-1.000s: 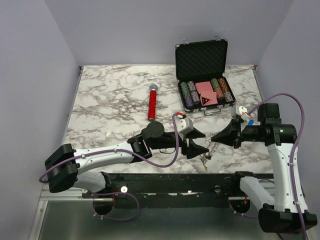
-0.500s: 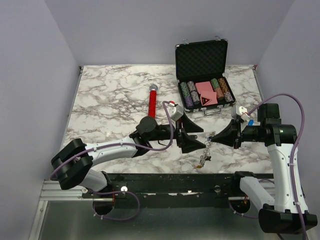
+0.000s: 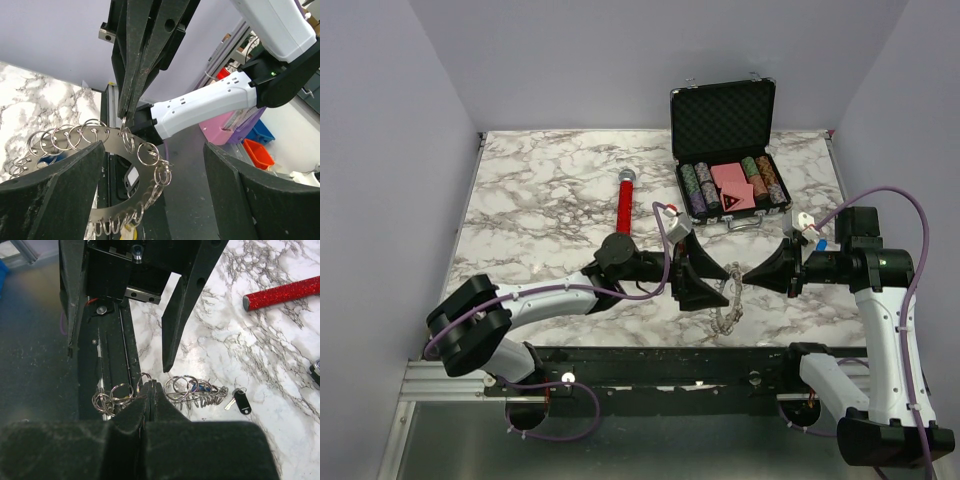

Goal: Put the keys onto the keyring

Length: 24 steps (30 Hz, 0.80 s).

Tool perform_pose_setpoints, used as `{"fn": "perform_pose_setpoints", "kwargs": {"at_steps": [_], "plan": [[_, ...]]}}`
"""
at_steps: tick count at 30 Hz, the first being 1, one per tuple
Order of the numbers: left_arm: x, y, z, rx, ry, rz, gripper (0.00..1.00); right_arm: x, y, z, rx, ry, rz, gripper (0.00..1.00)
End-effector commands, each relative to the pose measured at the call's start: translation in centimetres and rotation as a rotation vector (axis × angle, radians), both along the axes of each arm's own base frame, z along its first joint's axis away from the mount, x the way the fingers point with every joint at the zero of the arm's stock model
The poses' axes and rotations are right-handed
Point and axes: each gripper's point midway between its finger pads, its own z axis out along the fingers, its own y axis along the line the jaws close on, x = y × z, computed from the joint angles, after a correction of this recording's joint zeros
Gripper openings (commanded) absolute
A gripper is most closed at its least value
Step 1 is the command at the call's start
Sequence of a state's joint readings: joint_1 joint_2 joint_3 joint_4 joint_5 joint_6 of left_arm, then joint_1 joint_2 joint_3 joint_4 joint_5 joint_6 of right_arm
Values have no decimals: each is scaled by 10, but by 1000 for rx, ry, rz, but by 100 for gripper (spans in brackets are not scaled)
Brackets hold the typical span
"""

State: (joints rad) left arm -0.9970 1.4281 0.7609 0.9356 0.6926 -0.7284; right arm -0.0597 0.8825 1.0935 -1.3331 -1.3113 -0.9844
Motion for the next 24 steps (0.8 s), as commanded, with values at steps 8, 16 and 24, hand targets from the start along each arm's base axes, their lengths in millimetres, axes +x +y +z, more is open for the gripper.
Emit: {"fn": "perform_pose_setpoints", "kwargs": {"at_steps": [8,16,24], "plan": [[-15,-9,6,2,-28,-85,83,-4,5,8,50,-4,24,0],[-29,-5,11,-31,-33,-168,68,-2,4,6,45,-2,19,0],[-38,-9,16,-38,-32,-219,68,0,4,5,40,1,12,0]]}}
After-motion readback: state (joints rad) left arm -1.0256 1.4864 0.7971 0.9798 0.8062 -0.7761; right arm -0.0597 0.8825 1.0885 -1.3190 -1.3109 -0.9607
